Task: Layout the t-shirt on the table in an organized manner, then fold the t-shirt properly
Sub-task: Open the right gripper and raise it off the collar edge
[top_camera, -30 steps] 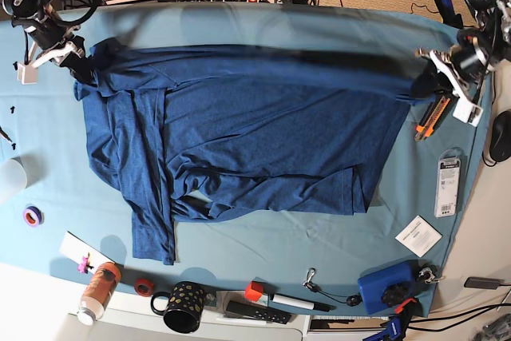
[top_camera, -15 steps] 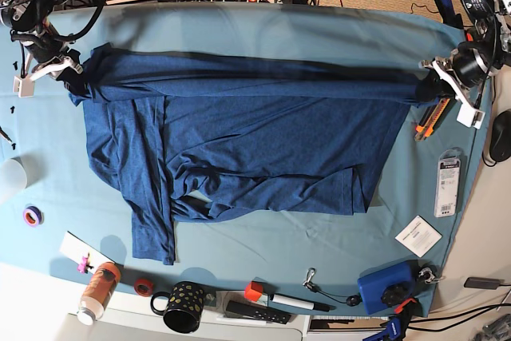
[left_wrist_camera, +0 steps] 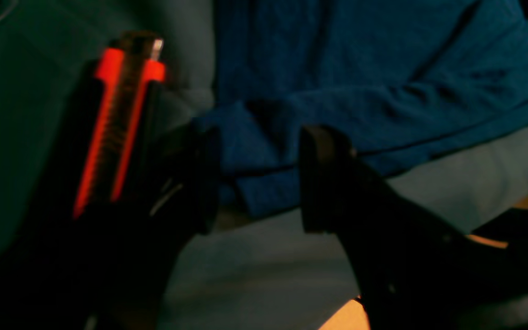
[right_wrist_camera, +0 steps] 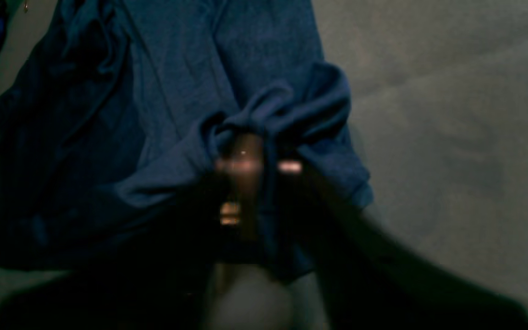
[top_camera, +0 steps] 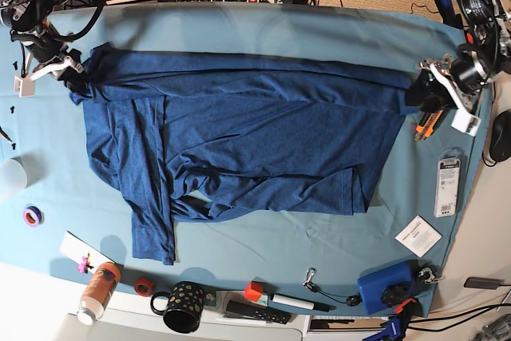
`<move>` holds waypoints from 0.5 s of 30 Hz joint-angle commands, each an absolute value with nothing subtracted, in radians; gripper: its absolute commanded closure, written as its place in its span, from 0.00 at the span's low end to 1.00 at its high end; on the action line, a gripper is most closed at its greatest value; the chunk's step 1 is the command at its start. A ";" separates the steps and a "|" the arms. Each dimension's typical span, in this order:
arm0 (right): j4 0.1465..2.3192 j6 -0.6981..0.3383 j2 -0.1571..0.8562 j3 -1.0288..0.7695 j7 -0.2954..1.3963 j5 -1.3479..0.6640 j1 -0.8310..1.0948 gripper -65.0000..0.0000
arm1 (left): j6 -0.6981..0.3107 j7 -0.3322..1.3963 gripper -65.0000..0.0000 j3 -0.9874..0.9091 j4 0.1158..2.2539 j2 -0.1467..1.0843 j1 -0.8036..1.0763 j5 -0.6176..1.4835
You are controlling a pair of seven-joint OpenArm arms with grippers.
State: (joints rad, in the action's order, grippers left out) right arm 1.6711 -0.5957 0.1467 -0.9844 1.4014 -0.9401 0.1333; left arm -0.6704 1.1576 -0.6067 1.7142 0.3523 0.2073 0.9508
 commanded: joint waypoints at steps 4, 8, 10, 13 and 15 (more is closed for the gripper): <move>1.689 -0.596 0.166 -0.989 1.380 -0.973 0.127 0.64 | -0.670 1.129 0.57 -0.580 1.729 0.371 0.199 0.971; 1.689 -0.596 0.170 -0.989 1.350 -1.041 0.124 0.64 | -0.670 1.128 0.57 -0.563 1.729 0.369 0.199 0.971; 1.689 -0.596 0.184 -0.989 1.358 -1.050 0.109 0.64 | -0.670 1.128 0.57 -0.563 1.729 0.368 0.200 0.971; 1.689 -0.595 0.218 -0.989 1.378 -1.055 0.085 0.64 | -0.638 1.129 0.57 -0.563 1.729 0.368 0.200 0.971; 1.689 -0.595 0.236 -0.989 1.376 -1.059 0.068 0.64 | -0.636 1.129 0.57 -0.563 1.729 0.368 0.201 0.971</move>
